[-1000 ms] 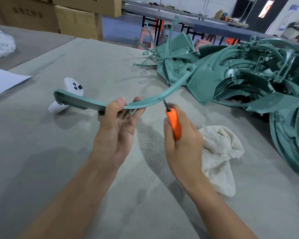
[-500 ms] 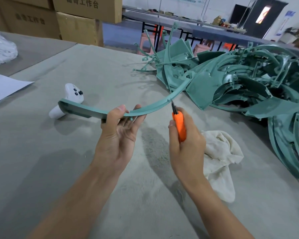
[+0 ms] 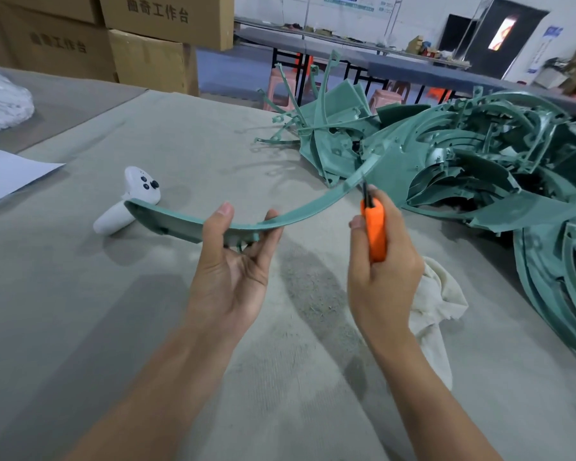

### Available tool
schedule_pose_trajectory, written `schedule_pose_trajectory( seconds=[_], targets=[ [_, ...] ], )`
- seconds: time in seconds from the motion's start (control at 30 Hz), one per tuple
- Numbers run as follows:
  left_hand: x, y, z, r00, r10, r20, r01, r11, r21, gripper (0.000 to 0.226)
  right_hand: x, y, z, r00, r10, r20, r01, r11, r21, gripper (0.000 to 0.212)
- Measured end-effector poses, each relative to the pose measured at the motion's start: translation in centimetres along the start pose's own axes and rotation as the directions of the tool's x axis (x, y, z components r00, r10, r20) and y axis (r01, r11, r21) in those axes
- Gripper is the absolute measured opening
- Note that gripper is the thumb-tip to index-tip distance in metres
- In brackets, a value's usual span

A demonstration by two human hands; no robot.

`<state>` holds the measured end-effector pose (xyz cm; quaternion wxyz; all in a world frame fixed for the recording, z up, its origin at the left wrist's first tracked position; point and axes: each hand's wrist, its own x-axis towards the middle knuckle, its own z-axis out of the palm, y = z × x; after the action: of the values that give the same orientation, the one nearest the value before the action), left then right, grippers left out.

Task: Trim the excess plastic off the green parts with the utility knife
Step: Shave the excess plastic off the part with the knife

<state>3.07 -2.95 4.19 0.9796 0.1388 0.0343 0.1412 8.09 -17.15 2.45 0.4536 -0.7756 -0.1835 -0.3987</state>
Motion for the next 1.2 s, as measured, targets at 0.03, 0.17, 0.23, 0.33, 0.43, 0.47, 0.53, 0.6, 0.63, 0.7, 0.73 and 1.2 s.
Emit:
schedule_pose_trajectory(
  seconds=[0.03,0.17,0.23,0.33,0.43,0.47,0.53,0.6,0.63,0.7,0.73,1.2],
  targets=[
    [0.0,-0.1,0.1,1.0,-0.021,-0.02,0.021,1.0,-0.016,0.013,0.3,0.2,-0.2,1.0,0.0,-0.006,0.0,1.0,-0.011,0.034],
    [0.0,0.0,-0.3,0.99,-0.124,-0.069,0.117,0.988,-0.097,0.015,0.3,0.4,-0.2,1.0,-0.011,0.015,0.012,0.999,-0.03,0.034],
    [-0.1,0.0,-0.5,0.98,-0.189,-0.061,0.178,0.971,-0.157,0.018,0.0,0.1,0.0,0.999,-0.034,0.029,0.036,0.999,-0.04,0.035],
    [-0.1,0.1,-0.6,0.974,-0.221,-0.051,0.207,0.959,-0.194,0.035,-0.5,-0.2,0.3,0.996,-0.078,0.043,0.078,0.997,-0.02,0.037],
    [-0.1,0.1,-0.7,0.976,-0.216,-0.038,0.204,0.956,-0.211,0.047,-1.3,-0.4,0.7,0.988,-0.139,0.069,0.142,0.989,-0.036,0.038],
    [-0.1,0.2,-0.7,0.976,-0.217,-0.029,0.206,0.954,-0.216,0.047,-1.6,-0.5,0.8,0.984,-0.157,0.087,0.162,0.986,-0.045,0.037],
    [0.0,0.2,-0.8,0.975,-0.218,-0.028,0.208,0.956,-0.206,0.047,-2.2,-0.8,0.9,0.977,-0.179,0.119,0.186,0.981,-0.052,0.038],
    [0.1,0.2,-1.1,0.976,-0.217,-0.029,0.207,0.959,-0.194,0.048,-2.6,-1.0,1.1,0.972,-0.193,0.134,0.201,0.978,-0.055,0.039],
    [0.2,0.3,-1.2,0.976,-0.216,-0.022,0.207,0.959,-0.194,0.048,-2.7,-1.2,1.1,0.968,-0.208,0.143,0.218,0.974,-0.058,0.04],
    [0.3,0.2,-1.4,0.977,-0.215,-0.001,0.211,0.96,-0.183,0.049,-3.2,-1.6,1.3,0.952,-0.249,0.178,0.264,0.962,-0.064,0.04],
    [0.3,0.1,-1.4,0.977,-0.211,0.019,0.211,0.962,-0.172,0.047,-3.4,-1.9,1.4,0.941,-0.27,0.204,0.289,0.955,-0.07,0.04],
    [0.1,0.2,-1.4,0.979,-0.204,-0.005,0.2,0.961,-0.192,0.014,-2.8,-1.6,1.0,0.967,-0.209,0.146,0.222,0.972,-0.078,0.039]
  ],
)
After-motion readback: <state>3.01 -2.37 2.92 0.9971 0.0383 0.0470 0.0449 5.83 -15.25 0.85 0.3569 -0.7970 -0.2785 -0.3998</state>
